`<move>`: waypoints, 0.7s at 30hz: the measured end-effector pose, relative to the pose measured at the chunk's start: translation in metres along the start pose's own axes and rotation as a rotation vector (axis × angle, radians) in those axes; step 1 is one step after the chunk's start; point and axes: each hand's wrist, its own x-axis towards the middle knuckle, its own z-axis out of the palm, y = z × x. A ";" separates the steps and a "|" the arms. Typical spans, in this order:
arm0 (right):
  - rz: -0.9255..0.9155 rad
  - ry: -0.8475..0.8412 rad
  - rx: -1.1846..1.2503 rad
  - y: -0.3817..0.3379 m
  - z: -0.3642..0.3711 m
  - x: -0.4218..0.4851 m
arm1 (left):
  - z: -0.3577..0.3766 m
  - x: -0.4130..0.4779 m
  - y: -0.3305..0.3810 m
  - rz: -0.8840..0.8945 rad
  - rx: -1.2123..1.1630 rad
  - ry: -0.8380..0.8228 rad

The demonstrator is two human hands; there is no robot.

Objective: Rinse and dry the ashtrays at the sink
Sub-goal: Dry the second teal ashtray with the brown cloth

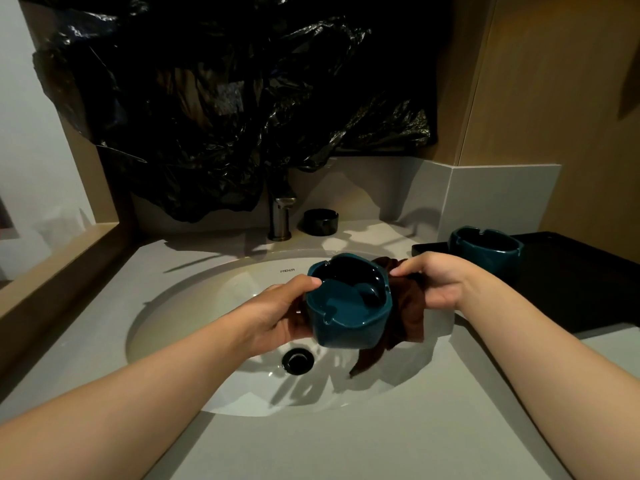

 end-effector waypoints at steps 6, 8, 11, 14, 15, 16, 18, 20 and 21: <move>-0.197 0.154 0.087 -0.013 0.000 -0.004 | 0.002 0.002 0.002 0.095 0.031 0.118; -0.282 0.144 0.118 -0.016 0.000 -0.006 | 0.001 0.005 0.000 0.105 0.068 0.148; -0.339 0.110 0.079 -0.011 0.003 -0.006 | 0.000 0.010 -0.003 0.096 0.151 0.220; -0.400 0.196 -0.125 -0.005 0.009 -0.001 | 0.000 0.011 -0.005 0.090 0.304 0.300; -0.392 0.224 -0.174 -0.004 0.011 0.000 | 0.001 0.011 -0.005 0.098 0.342 0.319; -0.349 0.227 -0.204 -0.003 0.013 0.000 | 0.002 0.010 -0.004 0.106 0.362 0.329; -0.187 0.138 -0.173 -0.002 0.016 -0.006 | 0.003 0.008 -0.004 0.122 0.381 0.343; -0.094 -0.002 -0.085 -0.001 0.020 -0.013 | 0.002 0.008 -0.003 0.135 0.392 0.361; -0.089 -0.041 -0.075 0.001 0.022 -0.014 | 0.002 0.008 -0.003 0.139 0.390 0.373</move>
